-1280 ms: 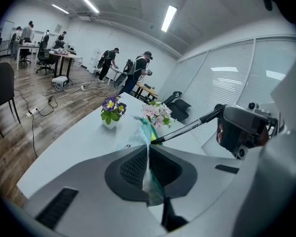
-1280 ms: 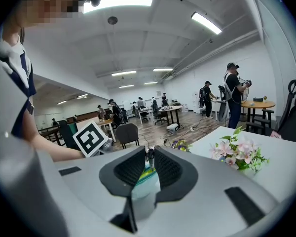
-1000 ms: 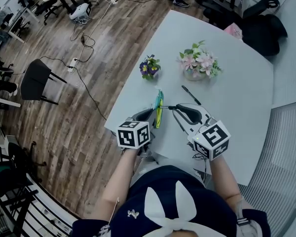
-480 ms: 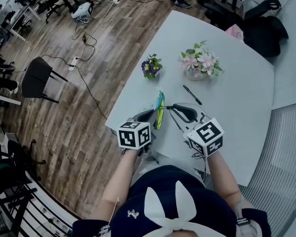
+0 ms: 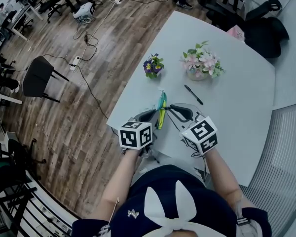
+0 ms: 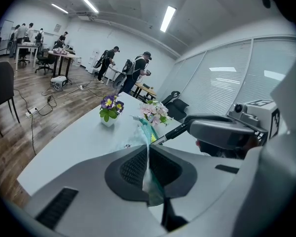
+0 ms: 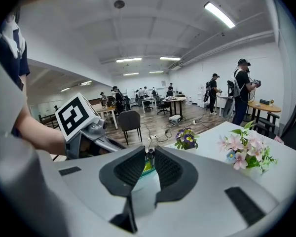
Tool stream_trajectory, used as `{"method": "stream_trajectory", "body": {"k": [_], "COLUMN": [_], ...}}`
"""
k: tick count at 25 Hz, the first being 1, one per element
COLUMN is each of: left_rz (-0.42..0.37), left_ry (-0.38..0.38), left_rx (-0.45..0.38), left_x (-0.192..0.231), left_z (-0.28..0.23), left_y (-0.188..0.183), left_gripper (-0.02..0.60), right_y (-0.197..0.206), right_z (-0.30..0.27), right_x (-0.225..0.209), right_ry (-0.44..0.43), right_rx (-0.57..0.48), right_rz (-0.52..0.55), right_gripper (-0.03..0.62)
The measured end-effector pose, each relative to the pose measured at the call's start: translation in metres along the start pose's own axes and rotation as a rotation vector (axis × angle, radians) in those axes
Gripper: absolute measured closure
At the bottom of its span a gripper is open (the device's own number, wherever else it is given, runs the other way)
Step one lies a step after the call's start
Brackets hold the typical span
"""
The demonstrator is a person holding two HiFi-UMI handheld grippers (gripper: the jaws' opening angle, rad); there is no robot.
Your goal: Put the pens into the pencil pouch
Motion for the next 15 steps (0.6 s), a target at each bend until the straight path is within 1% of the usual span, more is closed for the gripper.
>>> {"method": "stream_trajectory", "body": {"k": [15], "left_rz": [-0.023], "left_ry": [0.034], "left_rx": [0.019], "left_x": [-0.012], "left_z": [-0.007], "left_y": [0.003], "left_gripper": [0.551], "right_y": [0.023], "right_z": [-0.013], "right_x": [-0.006], "right_ry": [-0.007], "right_rx": [0.072], "right_rz": [-0.007], "right_gripper": [0.53]}}
Point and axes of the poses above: the fingertips, and each gripper's own axes: z backward along the fingers, x to its left, y out of its underside, the point moved 6 cm from there along z, backward along the fingers, and after that the axes turned 2 degrees about -x, right-handed, at the moved point
